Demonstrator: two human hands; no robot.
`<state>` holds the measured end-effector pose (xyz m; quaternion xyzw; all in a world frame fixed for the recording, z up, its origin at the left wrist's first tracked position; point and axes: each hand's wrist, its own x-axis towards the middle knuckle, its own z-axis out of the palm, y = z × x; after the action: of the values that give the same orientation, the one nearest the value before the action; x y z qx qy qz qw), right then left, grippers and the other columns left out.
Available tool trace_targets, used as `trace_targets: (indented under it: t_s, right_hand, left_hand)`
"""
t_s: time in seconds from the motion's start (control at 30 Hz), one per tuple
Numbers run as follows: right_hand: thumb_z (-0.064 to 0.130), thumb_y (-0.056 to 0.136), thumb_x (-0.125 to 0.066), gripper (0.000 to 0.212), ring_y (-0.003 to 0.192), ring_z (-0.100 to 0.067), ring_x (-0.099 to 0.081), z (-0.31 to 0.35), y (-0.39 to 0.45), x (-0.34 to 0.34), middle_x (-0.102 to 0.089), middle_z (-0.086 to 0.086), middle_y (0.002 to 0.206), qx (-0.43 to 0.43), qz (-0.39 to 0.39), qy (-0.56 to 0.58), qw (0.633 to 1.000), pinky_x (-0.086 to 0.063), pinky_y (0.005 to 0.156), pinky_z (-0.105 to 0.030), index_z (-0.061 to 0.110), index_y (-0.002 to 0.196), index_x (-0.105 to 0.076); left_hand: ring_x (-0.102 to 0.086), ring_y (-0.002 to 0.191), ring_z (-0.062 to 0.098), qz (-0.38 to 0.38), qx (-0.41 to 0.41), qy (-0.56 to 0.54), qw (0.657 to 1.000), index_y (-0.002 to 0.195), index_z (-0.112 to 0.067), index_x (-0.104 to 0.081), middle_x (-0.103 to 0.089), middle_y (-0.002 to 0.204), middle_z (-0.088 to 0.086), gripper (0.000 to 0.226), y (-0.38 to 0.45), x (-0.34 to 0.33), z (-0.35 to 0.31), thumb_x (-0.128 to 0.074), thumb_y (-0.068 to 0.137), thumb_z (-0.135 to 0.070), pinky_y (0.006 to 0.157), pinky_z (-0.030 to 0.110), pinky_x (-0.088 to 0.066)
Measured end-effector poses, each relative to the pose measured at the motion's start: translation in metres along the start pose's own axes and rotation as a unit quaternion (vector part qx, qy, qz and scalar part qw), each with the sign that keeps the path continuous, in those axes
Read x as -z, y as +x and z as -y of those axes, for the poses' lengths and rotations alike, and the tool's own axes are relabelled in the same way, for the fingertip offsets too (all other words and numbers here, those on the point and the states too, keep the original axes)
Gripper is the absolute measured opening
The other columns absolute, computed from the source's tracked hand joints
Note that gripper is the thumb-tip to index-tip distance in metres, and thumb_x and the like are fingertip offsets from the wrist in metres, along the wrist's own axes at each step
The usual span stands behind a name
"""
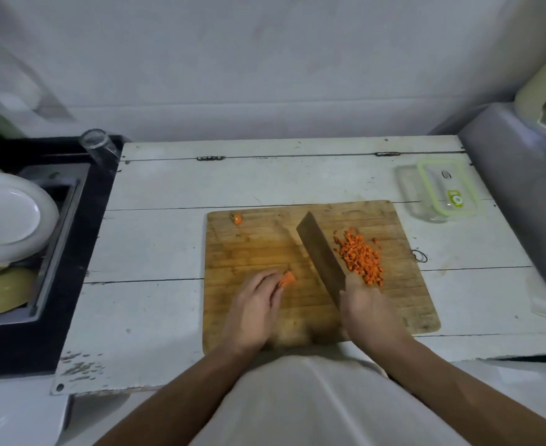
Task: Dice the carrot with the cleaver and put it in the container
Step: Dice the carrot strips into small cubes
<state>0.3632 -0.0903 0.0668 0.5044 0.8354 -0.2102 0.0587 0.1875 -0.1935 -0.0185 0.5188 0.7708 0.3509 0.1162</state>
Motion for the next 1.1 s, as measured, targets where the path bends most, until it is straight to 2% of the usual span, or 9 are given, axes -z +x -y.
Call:
trace_targets:
  t_s: [0.07, 0.13, 0.27, 0.43, 0.6, 0.73, 0.87, 0.97, 1.1]
  right_hand:
    - [0.021, 0.105, -0.039, 0.011, 0.067, -0.029, -0.055, 0.004, -0.007, 0.003, -0.058, -0.004, 0.078, 0.025, -0.002, -0.016, 1.000, -0.041, 0.057, -0.038, 0.022, 0.096, -0.032]
    - [0.019, 0.104, -0.040, 0.014, 0.065, -0.028, -0.050, 0.011, -0.014, 0.002, -0.063, -0.006, 0.082, 0.053, 0.013, -0.057, 0.997, -0.032, 0.053, -0.037, 0.023, 0.096, -0.029]
    - [0.009, 0.099, -0.045, 0.016, 0.075, -0.031, -0.065, 0.020, -0.021, -0.009, -0.068, -0.007, 0.086, 0.074, 0.042, -0.060, 0.995, -0.041, 0.059, -0.038, 0.022, 0.103, -0.035]
    - [-0.004, 0.089, -0.045, 0.030, 0.085, -0.034, -0.067, 0.026, -0.027, -0.006, -0.067, -0.010, 0.092, 0.071, 0.068, -0.099, 0.990, -0.040, 0.062, -0.038, 0.015, 0.111, -0.036]
    - [-0.003, 0.091, -0.043, 0.029, 0.086, -0.030, -0.069, 0.027, -0.030, -0.006, -0.068, -0.009, 0.093, 0.081, 0.093, -0.111, 0.986, -0.041, 0.060, -0.035, 0.012, 0.114, -0.036]
    - [-0.002, 0.097, -0.038, 0.022, 0.088, -0.034, -0.070, 0.051, -0.004, -0.013, -0.070, -0.011, 0.097, 0.065, 0.061, -0.094, 0.992, -0.051, 0.065, -0.040, 0.012, 0.113, -0.041]
    - [0.000, 0.098, -0.036, 0.018, 0.088, -0.038, -0.068, 0.051, 0.011, -0.011, -0.068, -0.014, 0.093, 0.051, 0.031, -0.054, 0.997, -0.046, 0.066, -0.042, 0.014, 0.109, -0.040]
    - [0.007, 0.100, -0.040, 0.014, 0.078, -0.033, -0.065, 0.028, -0.002, -0.009, -0.065, -0.009, 0.085, 0.021, 0.021, -0.022, 0.999, -0.052, 0.065, -0.044, 0.020, 0.100, -0.035]
    - [0.012, 0.103, -0.040, 0.014, 0.066, -0.028, -0.057, 0.016, -0.020, -0.006, -0.061, -0.003, 0.078, 0.048, 0.015, -0.040, 0.998, -0.039, 0.056, -0.037, 0.023, 0.097, -0.032]
  left_hand:
    - [-0.051, 0.110, -0.003, -0.003, 0.025, -0.009, 1.000, 0.125, -0.018, -0.071, -0.065, 0.123, -0.007, 0.029, -0.003, 0.004, 0.003, -0.065, 0.098, -0.025, 0.097, 0.016, -0.042]
    - [-0.052, 0.107, -0.001, -0.003, 0.019, 0.004, 1.000, 0.120, -0.018, -0.072, -0.065, 0.118, -0.007, 0.024, -0.004, 0.001, 0.004, -0.065, 0.098, -0.025, 0.094, 0.020, -0.047]
    - [-0.054, 0.104, 0.008, -0.008, 0.008, 0.022, 1.000, 0.113, -0.018, -0.075, -0.067, 0.111, -0.006, 0.019, 0.000, -0.006, 0.000, -0.069, 0.096, -0.023, 0.090, 0.020, -0.045]
    - [-0.053, 0.093, 0.012, -0.018, -0.003, 0.036, 0.999, 0.097, -0.016, -0.078, -0.069, 0.096, -0.003, 0.009, 0.008, -0.014, 0.002, -0.074, 0.090, -0.011, 0.081, 0.026, -0.047]
    - [-0.052, 0.090, 0.014, -0.012, -0.012, 0.037, 0.999, 0.088, -0.013, -0.074, -0.064, 0.091, -0.002, 0.009, 0.010, -0.017, 0.005, -0.073, 0.089, -0.005, 0.079, 0.027, -0.046]
    - [-0.047, 0.087, 0.014, -0.013, -0.023, 0.048, 0.998, 0.083, -0.012, -0.071, -0.062, 0.087, 0.000, 0.012, 0.010, -0.020, 0.006, -0.072, 0.090, -0.003, 0.076, 0.024, -0.039]
    - [-0.053, 0.088, 0.019, -0.012, -0.017, 0.039, 0.999, 0.086, -0.010, -0.072, -0.064, 0.090, 0.002, 0.006, 0.009, -0.021, 0.008, -0.071, 0.090, -0.005, 0.077, 0.034, -0.048]
    - [-0.056, 0.096, 0.013, -0.020, -0.007, 0.016, 1.000, 0.098, -0.015, -0.075, -0.068, 0.099, -0.003, 0.008, 0.006, -0.016, 0.008, -0.071, 0.092, -0.015, 0.086, 0.025, -0.049]
    - [-0.050, 0.096, 0.004, -0.006, 0.014, 0.010, 1.000, 0.095, -0.020, -0.070, -0.064, 0.098, -0.008, 0.005, 0.005, -0.015, 0.007, -0.066, 0.095, -0.024, 0.084, 0.021, -0.046]
